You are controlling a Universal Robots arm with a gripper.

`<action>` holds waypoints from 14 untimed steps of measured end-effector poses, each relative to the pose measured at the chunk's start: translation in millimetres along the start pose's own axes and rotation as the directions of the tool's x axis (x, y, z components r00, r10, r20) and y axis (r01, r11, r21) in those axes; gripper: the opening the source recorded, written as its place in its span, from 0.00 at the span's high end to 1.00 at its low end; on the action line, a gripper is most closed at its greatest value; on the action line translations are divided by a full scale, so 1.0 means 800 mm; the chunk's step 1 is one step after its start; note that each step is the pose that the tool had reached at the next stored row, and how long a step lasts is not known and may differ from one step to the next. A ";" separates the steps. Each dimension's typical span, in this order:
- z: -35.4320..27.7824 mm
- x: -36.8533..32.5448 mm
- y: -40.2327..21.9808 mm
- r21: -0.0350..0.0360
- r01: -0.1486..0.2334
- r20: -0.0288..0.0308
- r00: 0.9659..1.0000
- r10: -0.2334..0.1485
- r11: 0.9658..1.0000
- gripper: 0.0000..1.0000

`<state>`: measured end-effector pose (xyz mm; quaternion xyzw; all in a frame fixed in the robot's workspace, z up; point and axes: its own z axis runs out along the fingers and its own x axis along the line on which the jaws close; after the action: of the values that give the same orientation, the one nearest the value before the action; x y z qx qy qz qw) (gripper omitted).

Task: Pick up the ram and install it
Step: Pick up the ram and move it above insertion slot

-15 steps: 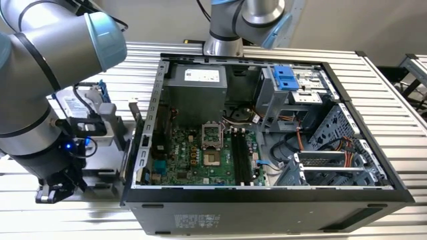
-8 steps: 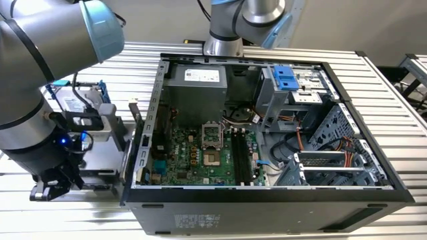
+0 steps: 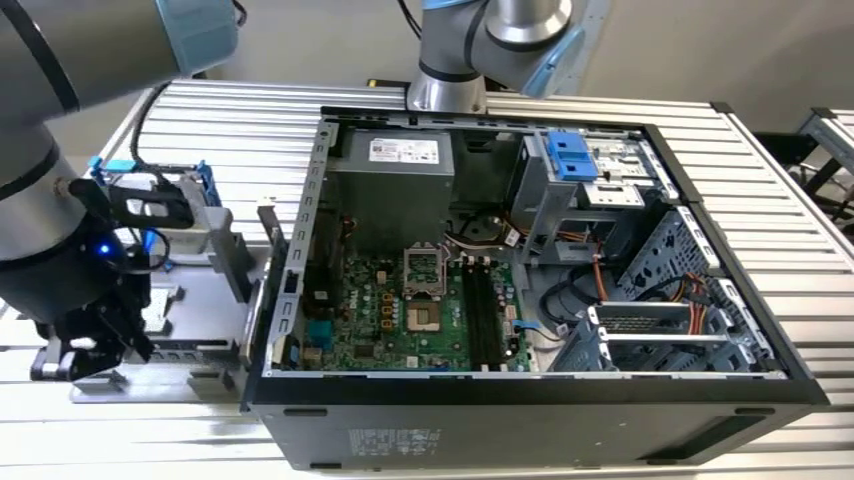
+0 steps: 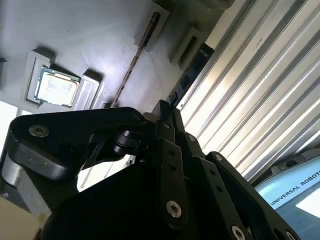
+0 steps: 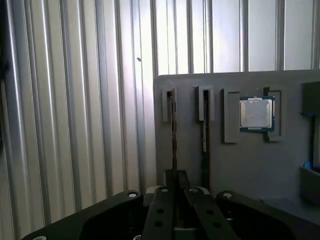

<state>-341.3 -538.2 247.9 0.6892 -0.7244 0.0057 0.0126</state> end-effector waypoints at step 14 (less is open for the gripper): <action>-0.0800 0.0020 0.0008 0.000 0.000 0.000 1.000 0.000 1.000 1.00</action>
<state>-341.4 -538.1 311.9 0.6892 -0.7244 0.0057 0.0126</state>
